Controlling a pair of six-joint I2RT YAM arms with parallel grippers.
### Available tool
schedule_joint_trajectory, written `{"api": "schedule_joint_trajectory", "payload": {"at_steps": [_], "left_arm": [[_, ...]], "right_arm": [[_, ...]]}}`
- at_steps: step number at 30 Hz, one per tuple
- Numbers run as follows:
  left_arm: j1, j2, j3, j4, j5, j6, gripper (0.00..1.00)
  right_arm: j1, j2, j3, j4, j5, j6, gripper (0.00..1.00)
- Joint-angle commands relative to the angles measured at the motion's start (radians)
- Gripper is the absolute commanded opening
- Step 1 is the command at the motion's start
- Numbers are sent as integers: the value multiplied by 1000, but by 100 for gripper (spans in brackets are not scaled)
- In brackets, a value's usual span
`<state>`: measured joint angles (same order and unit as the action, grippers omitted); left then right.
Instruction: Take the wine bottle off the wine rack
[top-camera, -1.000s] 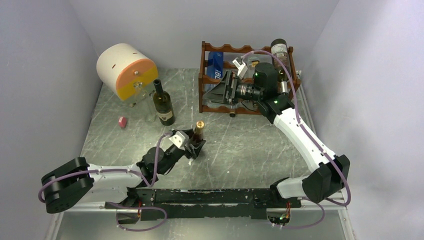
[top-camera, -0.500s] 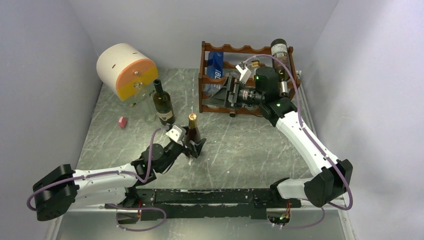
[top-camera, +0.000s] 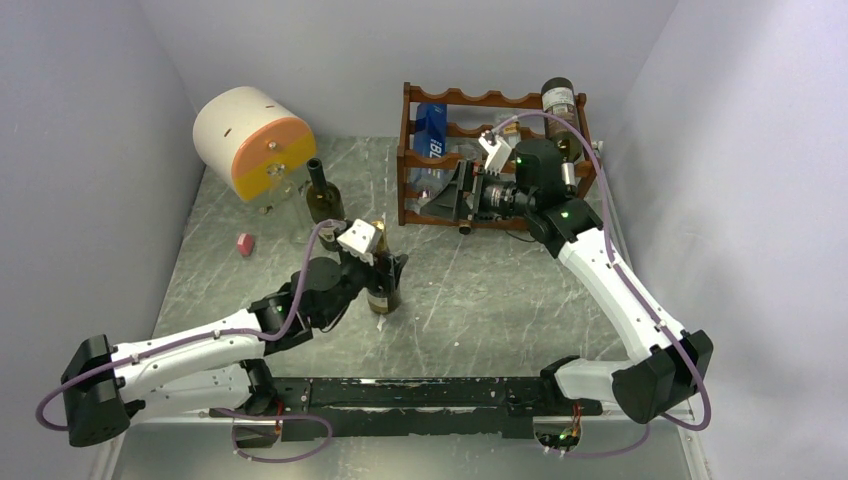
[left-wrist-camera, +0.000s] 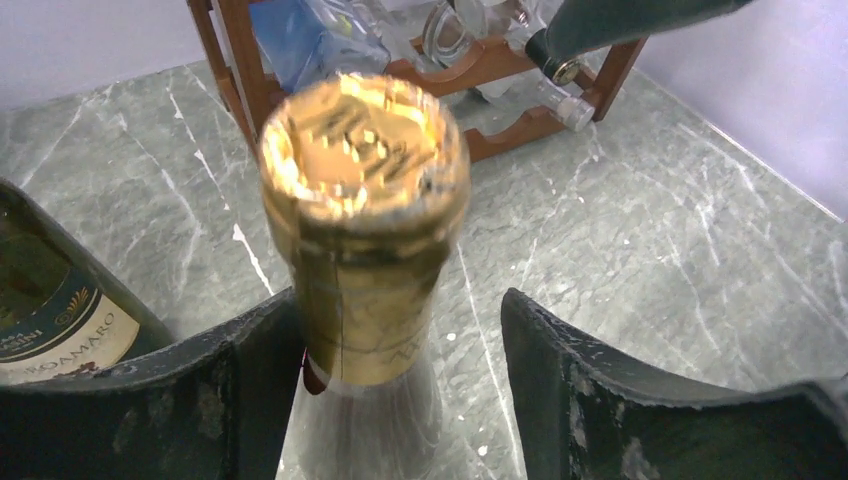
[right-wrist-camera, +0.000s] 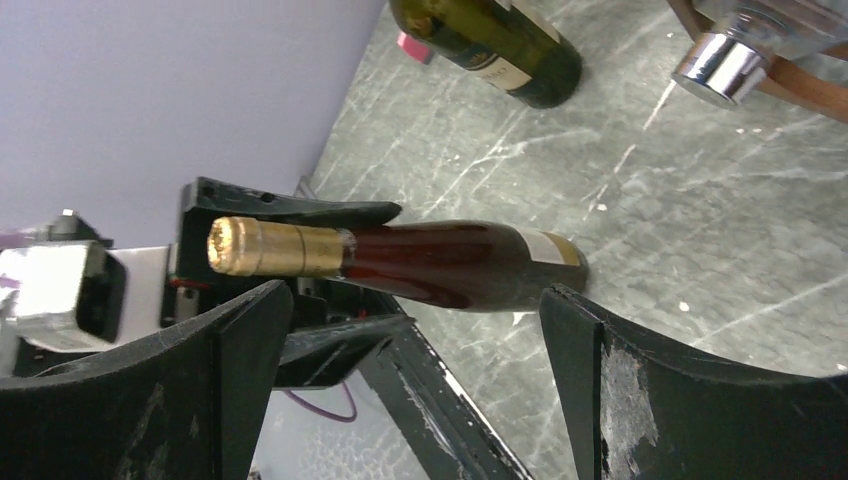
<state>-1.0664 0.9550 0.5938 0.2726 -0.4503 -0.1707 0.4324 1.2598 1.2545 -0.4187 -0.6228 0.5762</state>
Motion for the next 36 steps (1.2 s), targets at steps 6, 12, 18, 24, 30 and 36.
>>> {"api": "schedule_joint_trajectory", "payload": {"at_steps": [6,12,18,24,30,36], "left_arm": [[58,39,146,-96,-6,35,47],[175,61,232,-81,95,60,8],[311,123,320,9,175,113,7],[406,207,373,107,279,121,7],[464,287,429,174,312,110,7],[495,357,483,224,302,159,7]], "right_arm": [[-12,-39,46,-122,122,-105,100],[-14,-46,58,-192,239,-133,100],[-13,-94,67,-175,268,-130,100],[-13,-128,59,-164,287,-130,100],[-14,-130,62,-182,294,-133,100],[-13,-153,56,-185,319,-135,100]]}}
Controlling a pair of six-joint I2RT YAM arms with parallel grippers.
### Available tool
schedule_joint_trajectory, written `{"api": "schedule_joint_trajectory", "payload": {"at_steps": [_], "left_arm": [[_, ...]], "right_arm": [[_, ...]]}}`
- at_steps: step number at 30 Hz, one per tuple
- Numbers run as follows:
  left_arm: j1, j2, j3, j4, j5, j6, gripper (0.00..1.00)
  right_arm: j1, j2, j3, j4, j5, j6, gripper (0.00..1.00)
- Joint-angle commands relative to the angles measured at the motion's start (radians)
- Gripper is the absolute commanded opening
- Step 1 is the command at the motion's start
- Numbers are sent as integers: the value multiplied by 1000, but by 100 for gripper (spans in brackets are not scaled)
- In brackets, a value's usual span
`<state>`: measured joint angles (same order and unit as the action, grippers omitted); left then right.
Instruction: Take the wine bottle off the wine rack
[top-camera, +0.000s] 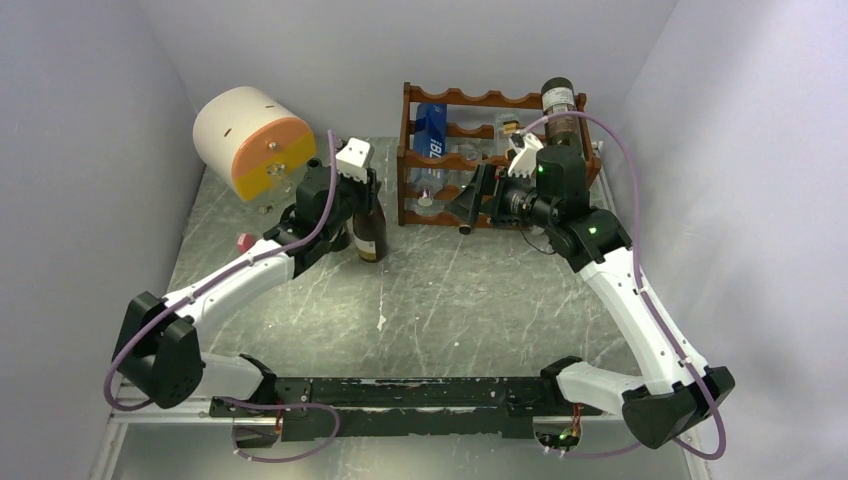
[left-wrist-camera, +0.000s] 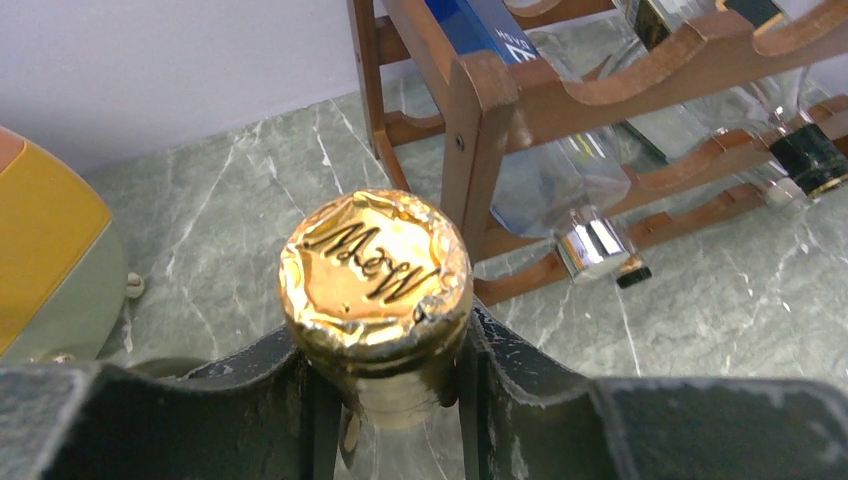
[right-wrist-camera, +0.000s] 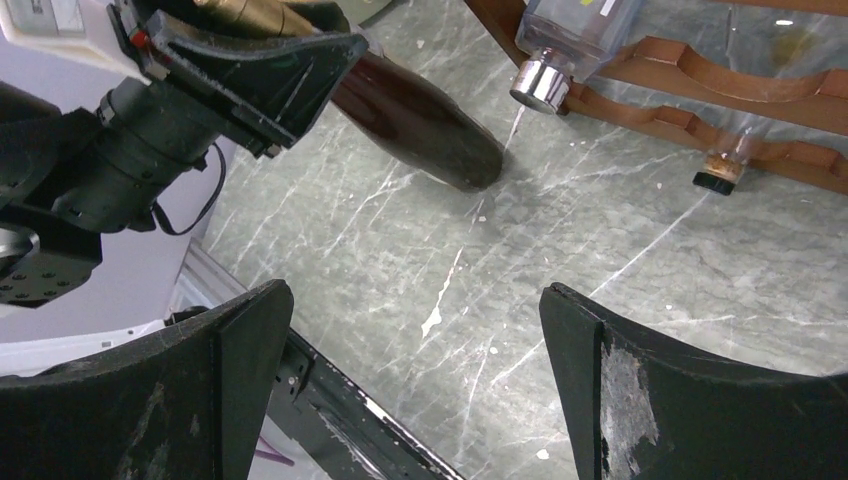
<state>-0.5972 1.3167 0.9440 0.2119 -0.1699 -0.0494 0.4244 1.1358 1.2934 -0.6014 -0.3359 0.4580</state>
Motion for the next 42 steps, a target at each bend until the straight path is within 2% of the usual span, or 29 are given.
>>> {"api": "schedule_joint_trajectory", "payload": {"at_steps": [1,12,16,17,22,24,27,29,34,42], "left_arm": [[32,5,136,294,26,35,7],[74,82,143,381,80,48,7],[76,84,147,363,121,37,8],[76,81,141,361,132,33,12],[76,34,102,349,184,24,56],[76,15,112,318,199,24,79],[76,-14,134,254,222,38,98],[76,-38,149,208,228,36,100],[76,-135,179,67,296,37,98],[77,-300,63,-8,469,56,95]], "right_arm": [[-6,-36,15,0,37,-17,100],[-6,-66,-10,6,65,-14,100],[-6,-66,-14,0,62,-14,100],[-6,-67,-15,-1,64,-15,100],[-6,-66,-28,4,69,-18,100],[-6,-59,-25,2,67,-21,100],[-6,-47,-16,-2,72,-34,100],[-7,-42,-12,-3,84,-41,100],[-7,-18,16,-31,114,-71,100],[-7,1,45,-96,327,-127,100]]}}
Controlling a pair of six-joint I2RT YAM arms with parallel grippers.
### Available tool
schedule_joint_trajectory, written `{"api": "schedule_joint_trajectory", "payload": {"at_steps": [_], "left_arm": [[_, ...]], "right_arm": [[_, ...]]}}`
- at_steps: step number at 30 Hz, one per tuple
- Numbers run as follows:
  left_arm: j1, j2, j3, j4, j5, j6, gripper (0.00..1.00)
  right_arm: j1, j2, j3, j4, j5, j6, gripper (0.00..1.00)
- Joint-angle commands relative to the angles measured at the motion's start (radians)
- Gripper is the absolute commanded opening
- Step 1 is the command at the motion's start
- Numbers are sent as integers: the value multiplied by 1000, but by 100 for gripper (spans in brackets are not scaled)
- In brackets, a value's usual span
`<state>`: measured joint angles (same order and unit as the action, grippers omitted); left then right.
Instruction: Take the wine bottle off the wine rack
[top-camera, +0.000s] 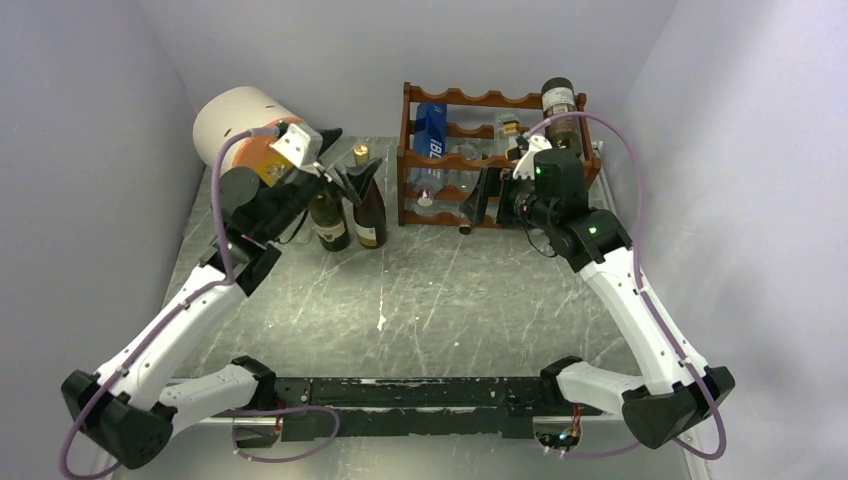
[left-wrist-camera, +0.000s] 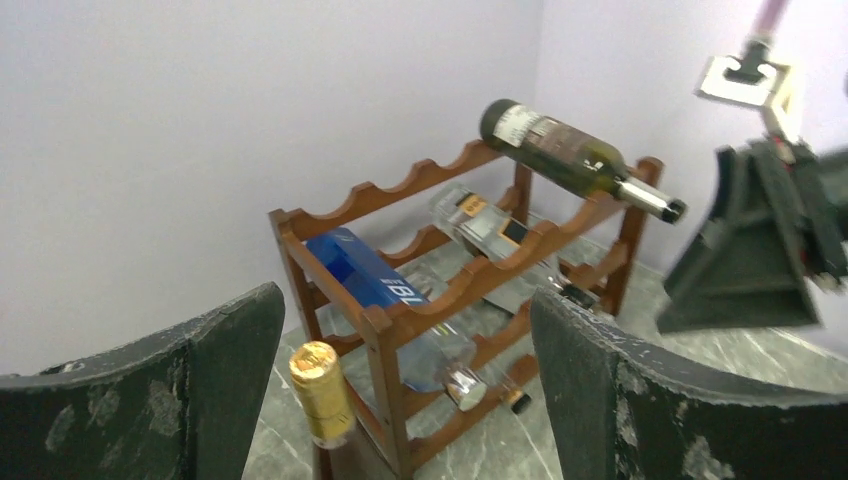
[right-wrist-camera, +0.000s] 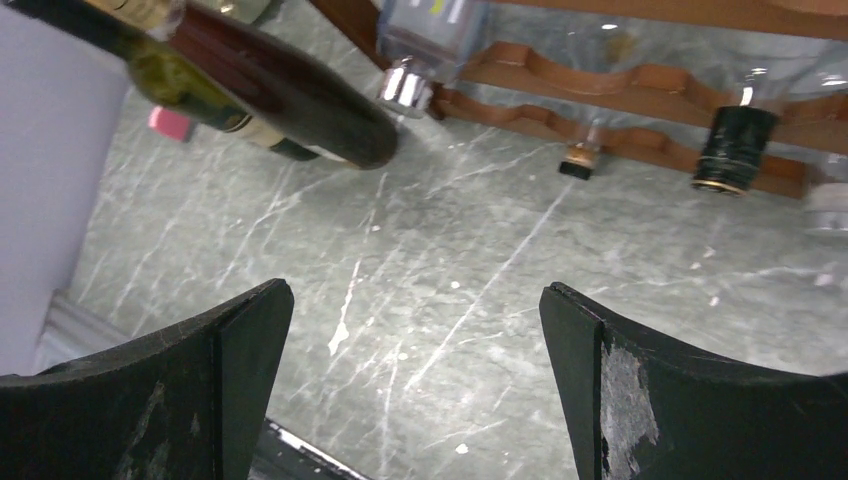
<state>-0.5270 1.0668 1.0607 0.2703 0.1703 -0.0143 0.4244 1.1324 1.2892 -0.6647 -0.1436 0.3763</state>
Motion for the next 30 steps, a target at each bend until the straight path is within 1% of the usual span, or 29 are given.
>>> {"api": "schedule_joint_trajectory", "payload": {"at_steps": [1,4,9,12,14,18,20,22,23,25,27,30], "left_arm": [[6,-67,-75,-66,151,37,95],[5,-117,-163,-24,193,76,94],[6,-170,-249,51,210,61,95],[5,-165,-243,7,251,74,92],[0,-154,-230,-26,237,63,92],[-8,-134,-198,-78,239,73,88],[-8,-131,-191,-90,221,65,89],[-8,-133,-194,-89,216,61,88],[-9,-135,-197,-85,216,58,88],[-10,-137,-195,-88,215,59,88],[-10,-138,-193,-91,214,59,88],[-11,-139,-199,-84,212,62,88]], "right_arm": [[-7,5,58,-37,160,-53,100],[-7,21,99,-51,262,-69,100],[-6,95,220,-100,452,-128,100],[-6,167,289,-118,567,-164,100],[-7,221,338,-130,652,-189,100],[-24,327,408,-123,920,-237,100],[-65,374,437,-99,944,-263,100],[-122,427,494,-95,899,-268,100],[-139,458,534,-103,904,-269,100],[-145,512,599,-103,944,-291,100],[-155,565,653,-102,950,-319,100],[-171,666,759,-149,963,-345,100]]}}
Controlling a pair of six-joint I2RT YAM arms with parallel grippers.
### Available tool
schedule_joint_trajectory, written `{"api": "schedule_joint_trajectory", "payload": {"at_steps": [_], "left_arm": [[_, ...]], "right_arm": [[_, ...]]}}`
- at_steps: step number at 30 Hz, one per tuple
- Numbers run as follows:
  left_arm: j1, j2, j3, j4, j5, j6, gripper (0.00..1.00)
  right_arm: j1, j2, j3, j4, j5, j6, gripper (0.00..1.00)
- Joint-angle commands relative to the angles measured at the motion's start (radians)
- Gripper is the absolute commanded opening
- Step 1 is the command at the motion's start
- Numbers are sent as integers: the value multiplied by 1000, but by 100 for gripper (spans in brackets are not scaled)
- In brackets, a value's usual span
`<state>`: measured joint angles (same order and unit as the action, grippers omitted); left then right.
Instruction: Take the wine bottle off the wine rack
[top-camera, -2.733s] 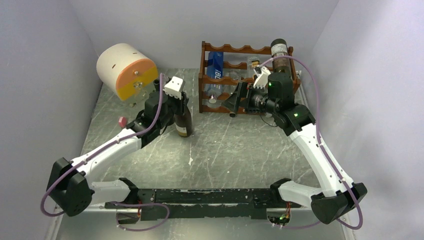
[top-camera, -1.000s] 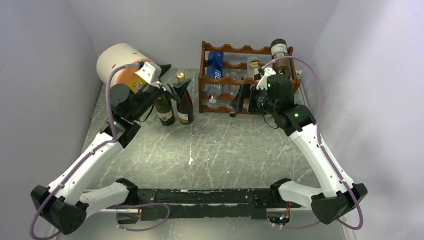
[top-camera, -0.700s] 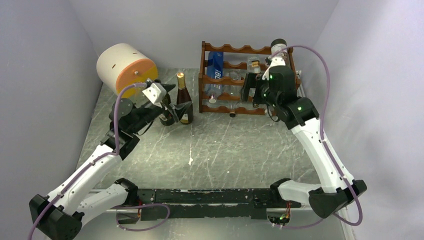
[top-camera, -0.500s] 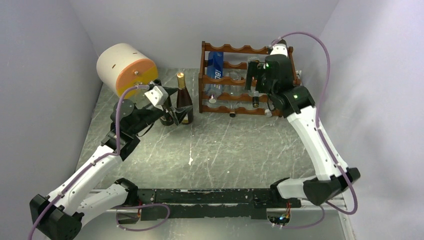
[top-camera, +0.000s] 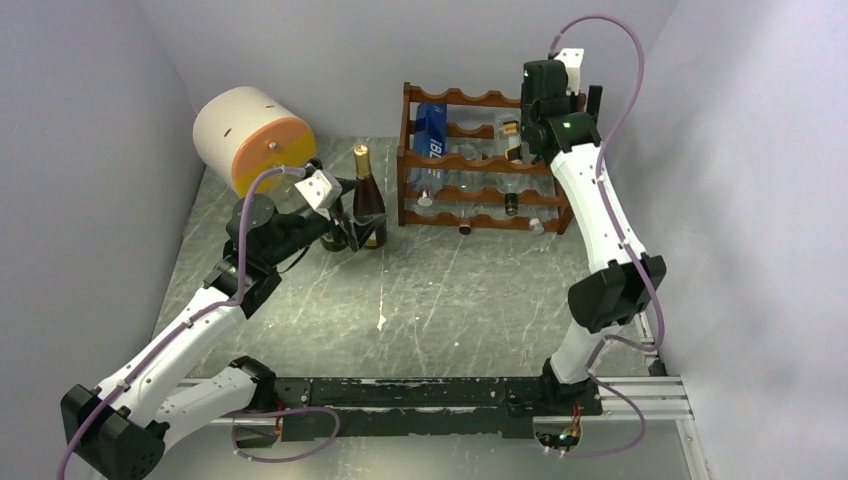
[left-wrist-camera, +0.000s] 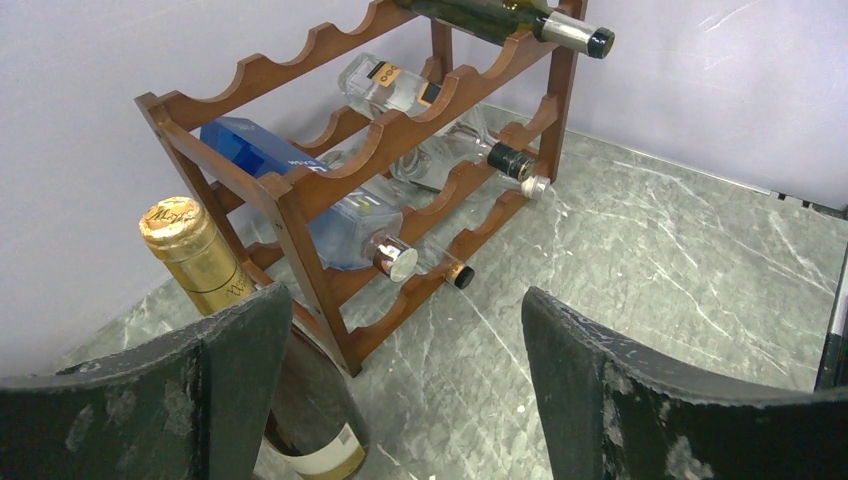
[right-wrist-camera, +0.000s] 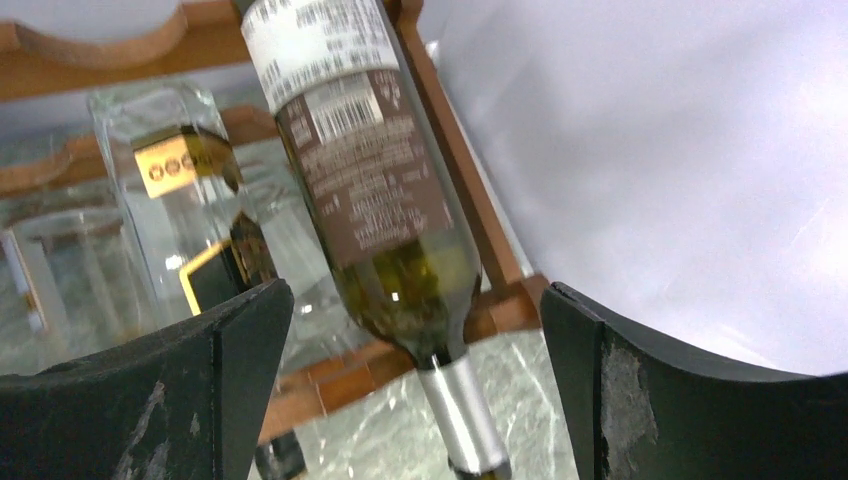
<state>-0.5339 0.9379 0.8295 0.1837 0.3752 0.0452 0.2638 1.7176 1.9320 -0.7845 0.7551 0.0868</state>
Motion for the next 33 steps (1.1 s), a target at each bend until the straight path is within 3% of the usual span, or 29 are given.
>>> {"api": "schedule_joint_trajectory", "payload": {"at_steps": [1,15,24,27,31,33], "left_arm": [[-5,-8,31,3,7,6,88],[-5,27,45,-16,5,2,86],[-5,30,49,-19,16,3,87],[-5,26,47,-15,23,2,87],[-5,28,47,-21,13,8,87],[-5,31,51,-24,17,8,88]], "right_arm": [[-13,109,156,-45,67,-67,100],[-70,368,321,-75,-6,-160,100],[-100,392,298,-62,-5,-160,99],[-103,400,317,-77,-23,-146,90],[-102,384,343,-88,-70,-113,67],[-96,368,363,-101,-92,-99,61]]}}
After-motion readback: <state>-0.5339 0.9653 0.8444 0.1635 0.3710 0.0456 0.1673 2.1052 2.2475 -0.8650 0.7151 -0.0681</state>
